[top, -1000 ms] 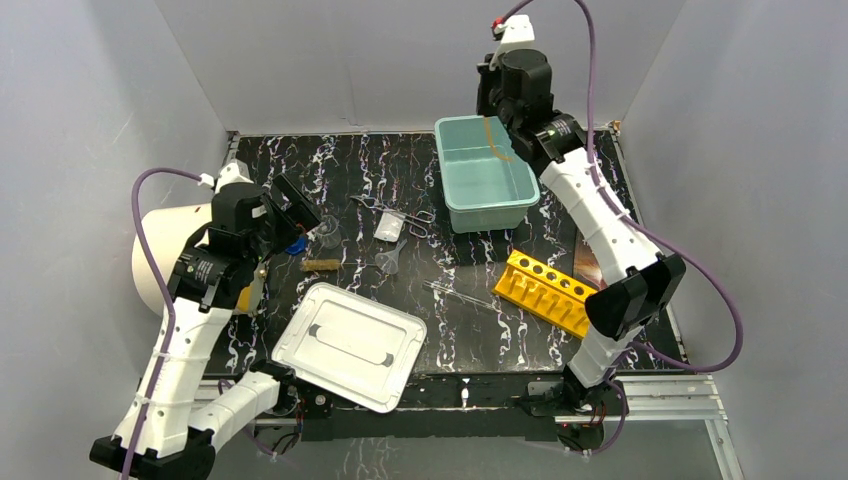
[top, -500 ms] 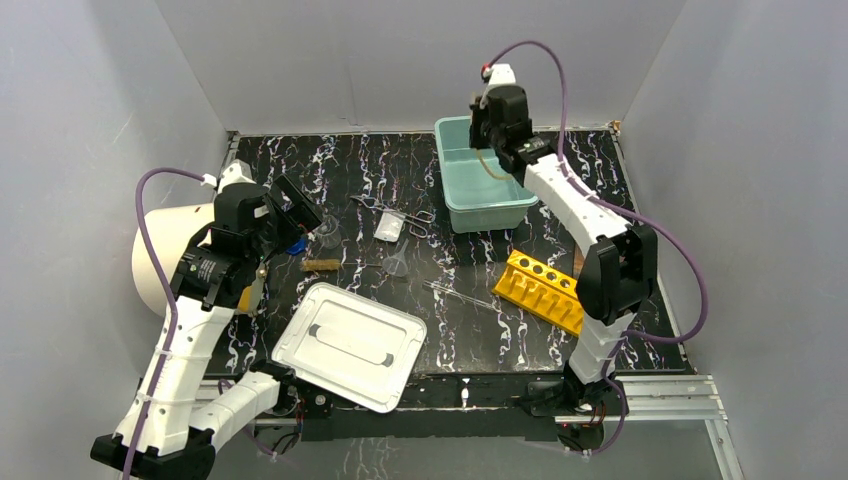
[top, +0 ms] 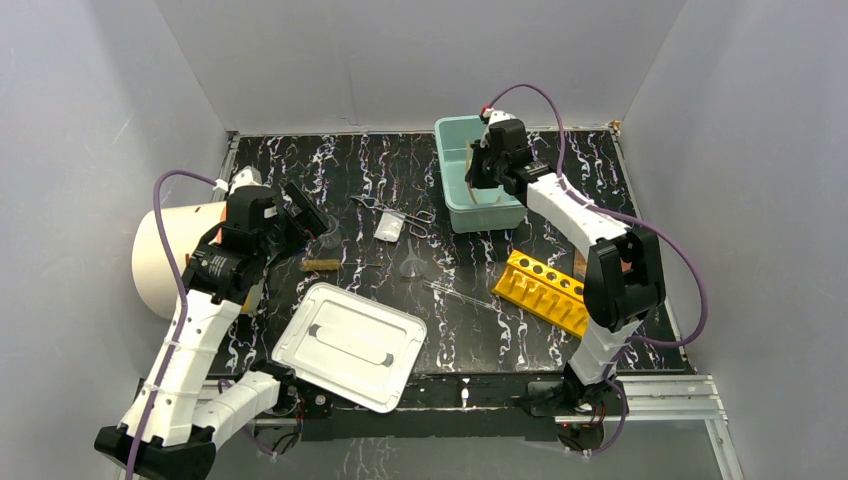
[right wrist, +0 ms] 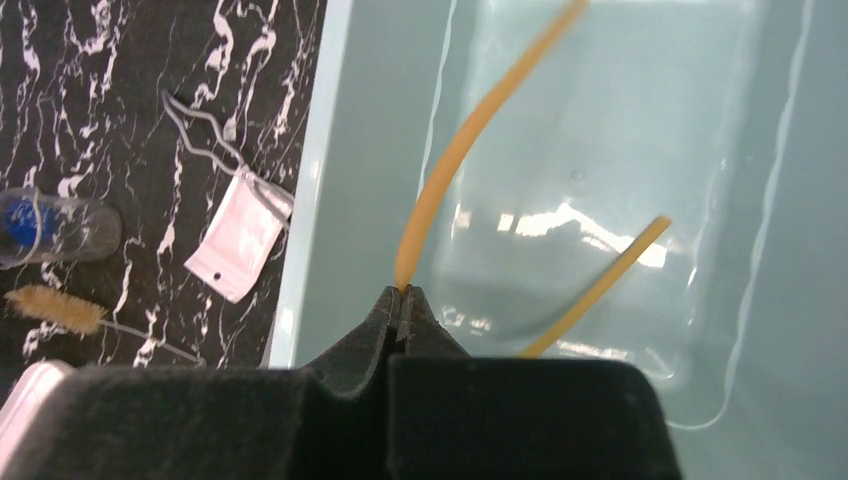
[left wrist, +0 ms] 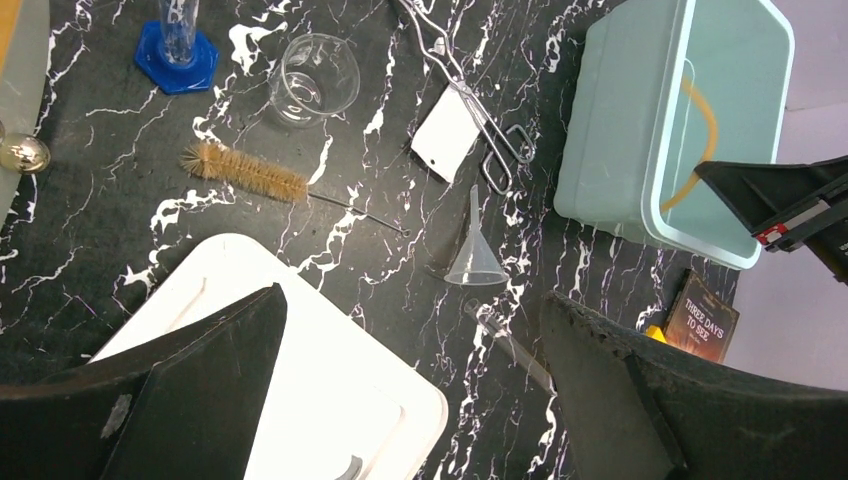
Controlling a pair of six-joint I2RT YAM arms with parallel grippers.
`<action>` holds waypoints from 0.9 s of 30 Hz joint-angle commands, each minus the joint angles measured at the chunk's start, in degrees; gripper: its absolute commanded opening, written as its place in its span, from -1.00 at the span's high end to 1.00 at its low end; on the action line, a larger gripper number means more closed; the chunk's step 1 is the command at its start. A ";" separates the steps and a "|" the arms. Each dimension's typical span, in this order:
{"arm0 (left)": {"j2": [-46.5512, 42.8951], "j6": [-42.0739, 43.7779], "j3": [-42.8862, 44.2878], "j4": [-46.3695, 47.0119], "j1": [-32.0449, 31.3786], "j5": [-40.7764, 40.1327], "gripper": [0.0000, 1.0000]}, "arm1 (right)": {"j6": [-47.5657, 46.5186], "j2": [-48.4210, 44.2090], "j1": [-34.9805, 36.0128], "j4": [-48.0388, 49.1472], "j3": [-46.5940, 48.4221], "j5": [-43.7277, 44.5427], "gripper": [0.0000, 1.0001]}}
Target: Organize the chemistry lab equipment
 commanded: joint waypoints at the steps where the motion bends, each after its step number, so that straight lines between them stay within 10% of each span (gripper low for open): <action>1: -0.77 -1.03 -0.85 1.01 -0.08 1.34 -0.97 | 2.04 -0.41 -1.11 -3.03 0.46 -7.00 1.00; 13: -0.52 -0.82 -1.36 1.09 -0.10 2.05 -0.97 | 0.40 11.84 -1.95 -6.32 12.44 -8.97 1.00; 19: 0.92 1.66 -0.65 1.81 -0.10 4.01 -0.97 | 2.22 11.39 -1.92 -3.34 12.18 -9.49 0.33; 27: 1.90 2.39 -1.07 3.13 -0.10 5.42 -0.97 | 2.80 5.24 -1.94 -10.30 14.86 -4.09 0.03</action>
